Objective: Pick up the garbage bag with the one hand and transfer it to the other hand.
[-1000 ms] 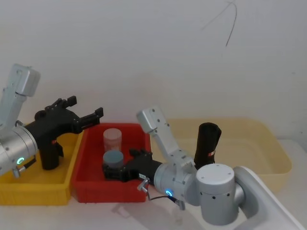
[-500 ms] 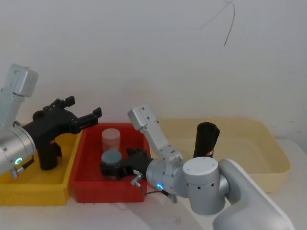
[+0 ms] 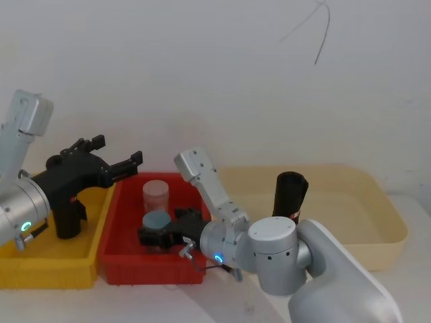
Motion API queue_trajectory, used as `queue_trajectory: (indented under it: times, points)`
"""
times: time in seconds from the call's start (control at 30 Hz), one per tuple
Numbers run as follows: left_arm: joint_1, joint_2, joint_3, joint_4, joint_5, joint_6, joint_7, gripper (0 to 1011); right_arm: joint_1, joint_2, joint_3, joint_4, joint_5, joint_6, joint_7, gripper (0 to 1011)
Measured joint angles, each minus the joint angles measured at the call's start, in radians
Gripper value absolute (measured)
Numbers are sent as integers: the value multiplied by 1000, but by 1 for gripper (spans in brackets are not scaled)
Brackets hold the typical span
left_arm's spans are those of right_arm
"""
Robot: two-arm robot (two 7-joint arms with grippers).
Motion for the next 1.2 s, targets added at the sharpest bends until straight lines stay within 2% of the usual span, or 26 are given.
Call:
queue_trajectory:
  times: [0.17,0.47,0.5,0.63,0.87,1.2]
  points:
    - [0,0,0,0,0,0,0,1000,7,-7,2,21,0,-7,13,997]
    - [0,0,0,0,0,0,0,1000,15,-20,10,50,17,-27,32,803]
    - [0,0,0,0,0,0,0,1001,16,-22,13,54,20,-29,32,748]
    - [0,0,0,0,0,0,0,1000,18,-25,20,60,28,-32,32,651]
    - [0,0,0,0,0,0,0,1001,18,-19,36,50,44,-44,31,646]
    - [0,0,0,0,0,0,0,1000,1,8,85,-23,83,-50,26,646]
